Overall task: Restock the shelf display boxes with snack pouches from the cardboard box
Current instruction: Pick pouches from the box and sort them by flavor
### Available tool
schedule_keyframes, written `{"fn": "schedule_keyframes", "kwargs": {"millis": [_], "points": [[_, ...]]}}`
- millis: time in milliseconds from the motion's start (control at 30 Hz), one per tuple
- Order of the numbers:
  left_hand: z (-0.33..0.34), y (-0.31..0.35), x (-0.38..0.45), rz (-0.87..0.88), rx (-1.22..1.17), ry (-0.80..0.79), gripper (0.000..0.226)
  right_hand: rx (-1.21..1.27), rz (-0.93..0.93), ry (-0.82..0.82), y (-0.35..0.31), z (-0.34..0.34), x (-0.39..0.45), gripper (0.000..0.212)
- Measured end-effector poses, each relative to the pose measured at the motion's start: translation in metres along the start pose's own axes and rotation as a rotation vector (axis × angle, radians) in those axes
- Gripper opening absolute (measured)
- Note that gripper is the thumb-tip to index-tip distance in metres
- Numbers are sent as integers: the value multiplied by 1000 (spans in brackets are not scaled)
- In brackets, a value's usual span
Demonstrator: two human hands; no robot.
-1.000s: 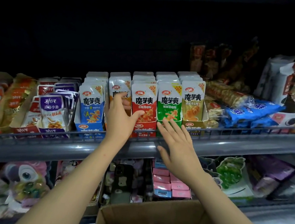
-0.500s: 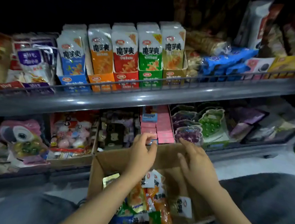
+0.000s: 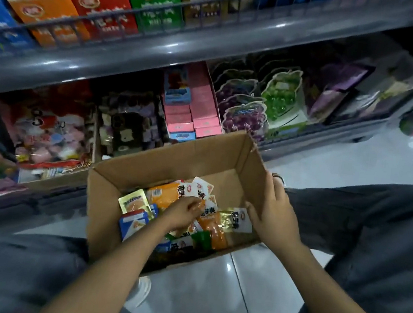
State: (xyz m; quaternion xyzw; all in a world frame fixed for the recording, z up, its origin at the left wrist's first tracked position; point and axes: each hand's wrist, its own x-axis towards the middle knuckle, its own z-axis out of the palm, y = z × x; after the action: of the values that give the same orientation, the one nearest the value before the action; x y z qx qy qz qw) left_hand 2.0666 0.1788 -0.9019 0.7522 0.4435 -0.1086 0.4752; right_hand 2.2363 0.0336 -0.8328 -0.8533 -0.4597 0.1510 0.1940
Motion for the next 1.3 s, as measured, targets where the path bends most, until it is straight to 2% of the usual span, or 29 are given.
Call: {"fn": "schedule_keyframes", "kwargs": {"millis": [100,200,300,500,700,867,967,1133,1300], "points": [[3,-15,14,26,47,-6,43,-68,37,58,-2,6,-2,82],[1,-24,29,61,108,124,37,-91,73,93,-4,9,-2,81],[-8,-29,40,71,184,234,43,-100,68,117,-7,8,-2,79],[-14,-37,58,7,205,191,60,-85,109,137,-11,8,0,79],[-11,-31,73,1,488,202,77,-98,123,180,-12,12,1,80],[5,-22,83,-84,424,233,86,-94,115,202,-10,15,1,80],[14,-14,91,-116,295,194,87,-104,123,207,-9,17,2,83],[17,0,97,-81,470,20,84,-107,119,206,-6,19,3,86],[11,-1,95,-2,481,-62,89,-87,115,205,-6,19,4,84]]}}
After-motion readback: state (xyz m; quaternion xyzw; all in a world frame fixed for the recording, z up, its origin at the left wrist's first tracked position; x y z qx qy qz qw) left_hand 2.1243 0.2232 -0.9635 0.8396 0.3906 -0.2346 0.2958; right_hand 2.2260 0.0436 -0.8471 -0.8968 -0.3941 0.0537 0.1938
